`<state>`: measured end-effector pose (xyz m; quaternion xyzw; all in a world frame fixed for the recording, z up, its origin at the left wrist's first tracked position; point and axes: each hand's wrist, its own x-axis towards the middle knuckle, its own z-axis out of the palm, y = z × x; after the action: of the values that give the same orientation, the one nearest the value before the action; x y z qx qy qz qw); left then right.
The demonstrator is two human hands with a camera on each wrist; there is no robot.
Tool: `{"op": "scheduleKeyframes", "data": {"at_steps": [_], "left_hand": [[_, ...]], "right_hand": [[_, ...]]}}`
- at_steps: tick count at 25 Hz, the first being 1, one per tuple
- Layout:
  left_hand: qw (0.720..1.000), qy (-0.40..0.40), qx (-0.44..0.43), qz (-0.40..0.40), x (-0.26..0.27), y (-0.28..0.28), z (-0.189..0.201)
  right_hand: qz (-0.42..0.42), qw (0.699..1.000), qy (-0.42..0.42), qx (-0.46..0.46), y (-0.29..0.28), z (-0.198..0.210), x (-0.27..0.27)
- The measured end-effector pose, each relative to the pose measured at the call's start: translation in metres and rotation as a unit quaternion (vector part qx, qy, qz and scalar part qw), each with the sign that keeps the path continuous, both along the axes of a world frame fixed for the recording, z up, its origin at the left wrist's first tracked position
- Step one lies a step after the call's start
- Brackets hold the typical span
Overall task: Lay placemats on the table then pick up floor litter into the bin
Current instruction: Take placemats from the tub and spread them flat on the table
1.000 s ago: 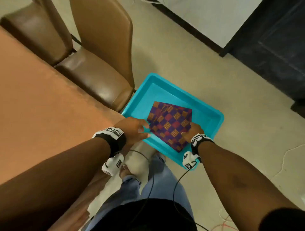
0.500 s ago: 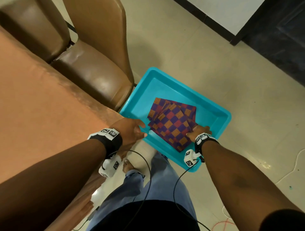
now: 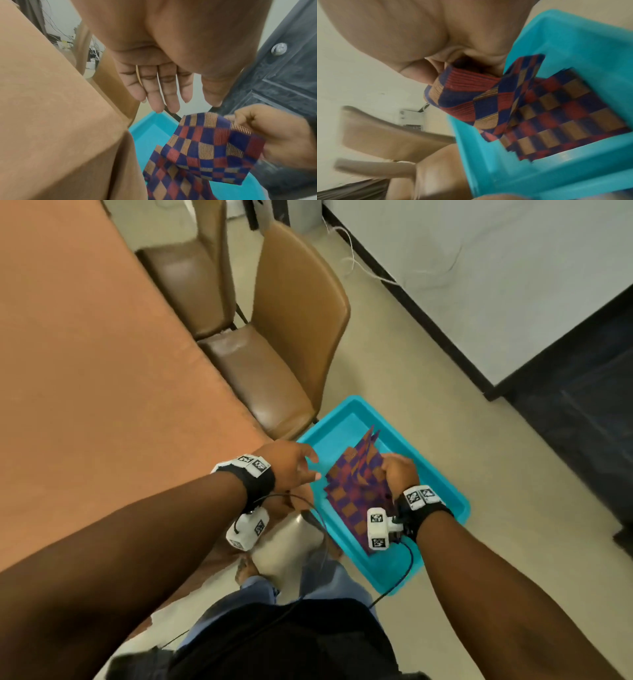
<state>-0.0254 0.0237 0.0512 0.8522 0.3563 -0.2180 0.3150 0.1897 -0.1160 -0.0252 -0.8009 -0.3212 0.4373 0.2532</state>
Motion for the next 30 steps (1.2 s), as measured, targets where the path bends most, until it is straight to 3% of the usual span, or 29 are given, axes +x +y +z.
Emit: {"op": "scheduleKeyframes", "data": {"at_steps": [2, 4, 7, 10, 13, 15, 18, 21, 24, 26, 27, 28, 30], "left_hand": [[0.999, -0.035, 0.022, 0.014, -0.009, 0.012, 0.020], [0.995, -0.082, 0.027, 0.059, -0.020, 0.026, 0.043], [0.959, -0.227, 0.017, 0.170, -0.056, 0.041, 0.081], [0.886, -0.355, 0.008, 0.300, -0.120, 0.047, 0.101], [0.832, -0.382, 0.009, 0.402, -0.211, 0.053, 0.092], [0.799, -0.395, -0.010, 0.454, -0.279, 0.054, 0.082], [0.763, -0.399, -0.028, 0.508, -0.366, 0.048, 0.086], [0.769, -0.384, -0.024, 0.510, -0.437, 0.041, 0.096], [0.814, -0.341, 0.018, 0.470, -0.481, 0.040, 0.096], [0.811, -0.337, 0.023, 0.478, -0.507, 0.044, 0.095], [0.794, -0.348, 0.016, 0.497, -0.515, 0.047, 0.097], [0.757, -0.377, -0.003, 0.533, -0.524, 0.049, 0.100], [0.654, -0.437, -0.038, 0.616, -0.539, 0.060, 0.108]], "right_hand": [[-0.123, 0.986, 0.100, 0.050, 0.043, 0.050, -0.010], [-0.166, 0.966, 0.166, 0.106, 0.085, 0.095, -0.029], [-0.016, 0.975, 0.110, 0.192, 0.131, 0.159, -0.093], [0.135, 0.963, 0.070, 0.222, 0.150, 0.202, -0.186], [0.257, 0.943, -0.004, 0.212, 0.159, 0.193, -0.286], [0.331, 0.920, 0.001, 0.211, 0.159, 0.177, -0.351], [0.296, 0.932, 0.092, 0.188, 0.164, 0.164, -0.426], [0.202, 0.953, 0.158, 0.164, 0.182, 0.167, -0.494], [0.220, 0.957, 0.083, 0.168, 0.205, 0.174, -0.543], [0.244, 0.950, 0.029, 0.191, 0.220, 0.180, -0.573], [0.253, 0.945, 0.015, 0.208, 0.227, 0.182, -0.584], [0.268, 0.938, 0.010, 0.219, 0.235, 0.184, -0.597], [0.317, 0.919, 0.012, 0.233, 0.248, 0.183, -0.617]]}}
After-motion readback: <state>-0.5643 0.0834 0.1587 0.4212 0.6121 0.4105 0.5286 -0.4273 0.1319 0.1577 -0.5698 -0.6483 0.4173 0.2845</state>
